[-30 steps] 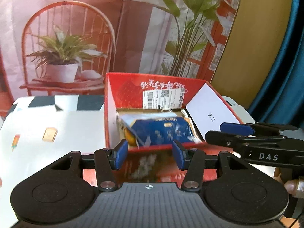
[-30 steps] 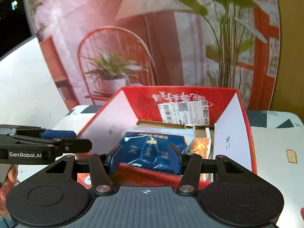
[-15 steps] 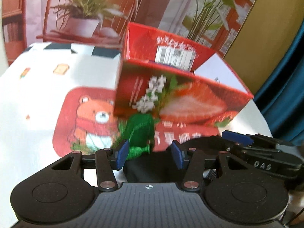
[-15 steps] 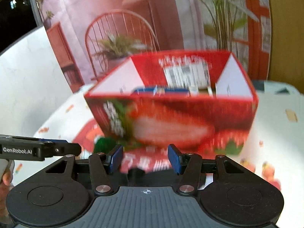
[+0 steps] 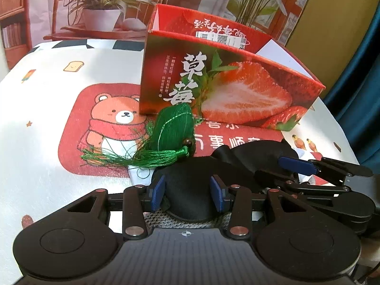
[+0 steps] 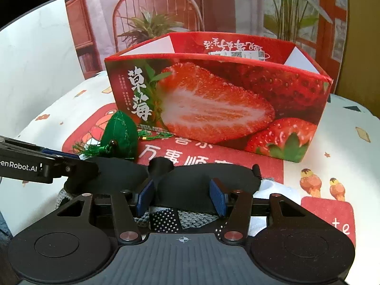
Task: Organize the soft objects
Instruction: 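Move both grippers down to the black eye mask beside the box, then close both grippers on the black eye mask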
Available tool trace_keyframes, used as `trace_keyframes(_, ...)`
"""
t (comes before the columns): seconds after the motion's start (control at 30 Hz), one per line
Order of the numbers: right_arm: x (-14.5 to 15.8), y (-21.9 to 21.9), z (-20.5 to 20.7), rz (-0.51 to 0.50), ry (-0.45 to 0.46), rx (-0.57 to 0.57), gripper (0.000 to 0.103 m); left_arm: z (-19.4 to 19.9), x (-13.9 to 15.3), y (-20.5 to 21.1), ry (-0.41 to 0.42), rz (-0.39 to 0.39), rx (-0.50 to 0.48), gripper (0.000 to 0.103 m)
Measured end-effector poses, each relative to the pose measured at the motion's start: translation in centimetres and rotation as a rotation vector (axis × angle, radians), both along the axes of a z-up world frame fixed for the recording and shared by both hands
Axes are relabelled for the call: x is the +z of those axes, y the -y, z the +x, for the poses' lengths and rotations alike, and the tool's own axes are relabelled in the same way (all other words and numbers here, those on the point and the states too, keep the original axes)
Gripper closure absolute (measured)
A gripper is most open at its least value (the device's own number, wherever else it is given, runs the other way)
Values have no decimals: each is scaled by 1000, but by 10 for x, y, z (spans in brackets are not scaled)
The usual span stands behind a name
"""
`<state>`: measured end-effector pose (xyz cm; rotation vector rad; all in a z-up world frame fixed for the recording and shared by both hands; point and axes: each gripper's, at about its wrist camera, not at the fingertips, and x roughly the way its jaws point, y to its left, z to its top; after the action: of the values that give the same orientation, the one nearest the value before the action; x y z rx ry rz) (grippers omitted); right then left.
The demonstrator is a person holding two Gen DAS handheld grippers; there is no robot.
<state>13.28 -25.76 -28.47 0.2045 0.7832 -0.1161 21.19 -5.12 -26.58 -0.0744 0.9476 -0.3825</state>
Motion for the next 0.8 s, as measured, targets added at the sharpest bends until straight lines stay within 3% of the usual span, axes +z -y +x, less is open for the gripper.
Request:
trace_keyframes(0.43, 1, 14, -5, 85, 27, -31, 54, -4, -13, -3, -3, -21, -5, 58)
trace_keyframes(0.57, 12, 24, -8, 49, 74, -89, 52, -4, -15, -5, -4, -28, -5, 58)
trace_keyframes(0.8, -2, 62, 3, 113, 5, -197, 52, -4, -16, -6, 0, -32, -6, 58)
